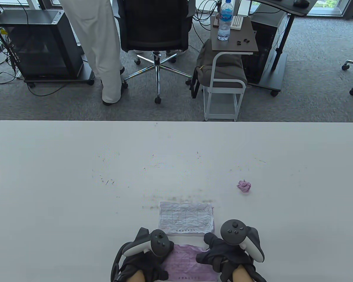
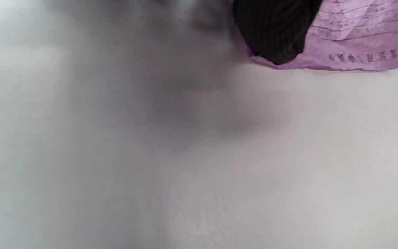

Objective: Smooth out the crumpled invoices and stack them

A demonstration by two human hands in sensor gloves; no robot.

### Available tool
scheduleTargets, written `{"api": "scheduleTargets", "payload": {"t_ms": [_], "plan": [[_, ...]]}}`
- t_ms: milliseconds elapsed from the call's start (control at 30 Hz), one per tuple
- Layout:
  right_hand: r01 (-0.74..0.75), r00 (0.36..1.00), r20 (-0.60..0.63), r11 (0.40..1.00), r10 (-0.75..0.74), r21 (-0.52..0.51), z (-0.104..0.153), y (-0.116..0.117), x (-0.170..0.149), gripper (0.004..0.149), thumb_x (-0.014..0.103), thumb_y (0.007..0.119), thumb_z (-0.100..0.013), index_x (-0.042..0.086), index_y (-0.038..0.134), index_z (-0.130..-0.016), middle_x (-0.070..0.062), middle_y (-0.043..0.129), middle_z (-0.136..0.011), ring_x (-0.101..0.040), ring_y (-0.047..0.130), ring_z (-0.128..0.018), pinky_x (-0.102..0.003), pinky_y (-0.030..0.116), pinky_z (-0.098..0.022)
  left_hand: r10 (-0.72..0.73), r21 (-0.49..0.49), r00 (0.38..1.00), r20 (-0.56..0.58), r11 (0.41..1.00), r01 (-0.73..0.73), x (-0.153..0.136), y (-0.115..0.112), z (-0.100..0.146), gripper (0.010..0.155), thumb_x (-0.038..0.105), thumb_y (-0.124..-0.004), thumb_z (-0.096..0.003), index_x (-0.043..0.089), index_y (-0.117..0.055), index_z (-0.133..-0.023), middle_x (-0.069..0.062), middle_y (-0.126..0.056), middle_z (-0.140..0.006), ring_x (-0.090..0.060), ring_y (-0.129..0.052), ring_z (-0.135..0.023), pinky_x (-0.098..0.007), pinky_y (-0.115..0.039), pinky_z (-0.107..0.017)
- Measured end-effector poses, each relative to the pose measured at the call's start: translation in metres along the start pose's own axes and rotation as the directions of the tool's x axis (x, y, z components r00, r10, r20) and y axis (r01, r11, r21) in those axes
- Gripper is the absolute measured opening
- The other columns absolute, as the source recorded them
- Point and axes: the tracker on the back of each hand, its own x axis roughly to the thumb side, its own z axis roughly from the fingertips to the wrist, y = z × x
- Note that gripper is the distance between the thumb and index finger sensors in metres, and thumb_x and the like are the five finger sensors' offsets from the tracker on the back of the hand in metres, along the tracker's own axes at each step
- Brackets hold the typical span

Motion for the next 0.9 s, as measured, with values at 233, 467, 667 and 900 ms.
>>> {"api": "scheduleTargets", "payload": {"t_ms": [233, 467, 667, 900], "plan": [[-0.051, 0.998, 0.023, 0.996, 0.053, -0.075, 0.003, -0.002, 0.003, 0.04, 0.031, 0.086, -0.05, 0.021, 0.073, -0.086, -0.015, 0.066, -0.086, -0.031, 0.08, -0.063, -0.049, 0.081, -0.046, 0.0, 0.0, 1.0, 0.001, 1.0, 0.0, 0.0, 0.0, 0.0, 0.085, 0.037, -0.079, -0.0549, 0.031, -0.012, -0.107, -0.014, 0.016, -0.1, -0.058, 0.014, -0.086, -0.071, -0.017, -0.061], [0.042, 0.999, 0.035, 0.994, -0.039, -0.097, 0.006, -0.007, 0.001, 0.051, 0.022, 0.085, -0.05, 0.01, 0.058, -0.091, -0.022, 0.083, -0.081, -0.026, 0.095, -0.052, -0.041, 0.09, -0.035, 0.002, 0.001, 1.0, 0.002, 1.0, -0.002, 0.0, 0.0, 0.0, 0.085, 0.037, -0.079, -0.055, 0.031, -0.012, -0.107, -0.014, 0.016, -0.1, -0.058, 0.014, -0.086, -0.071, -0.017, -0.061], [-0.021, 1.0, 0.009, 0.994, 0.022, -0.103, 0.007, -0.007, 0.003, 0.058, 0.025, 0.086, -0.049, 0.005, 0.059, -0.097, -0.011, 0.083, -0.072, -0.021, 0.091, -0.046, -0.044, 0.087, -0.037, 0.002, 0.002, 1.0, 0.001, 1.0, -0.002, 0.0, 0.0, 0.0, 0.085, 0.037, -0.079, -0.0548, 0.031, -0.012, -0.107, -0.013, 0.016, -0.1, -0.058, 0.014, -0.086, -0.07, -0.017, -0.061], [0.029, 0.999, 0.048, 0.973, -0.018, -0.229, 0.014, -0.015, 0.006, 0.041, 0.021, 0.086, -0.048, 0.015, 0.07, -0.085, -0.025, 0.078, -0.085, -0.031, 0.091, -0.057, -0.048, 0.087, -0.041, 0.002, 0.003, 1.0, 0.001, 1.0, -0.002, 0.0, 0.0, 0.0, 0.085, 0.038, -0.079, -0.0549, 0.031, -0.012, -0.107, -0.013, 0.016, -0.1, -0.057, 0.014, -0.086, -0.07, -0.016, -0.061]]}}
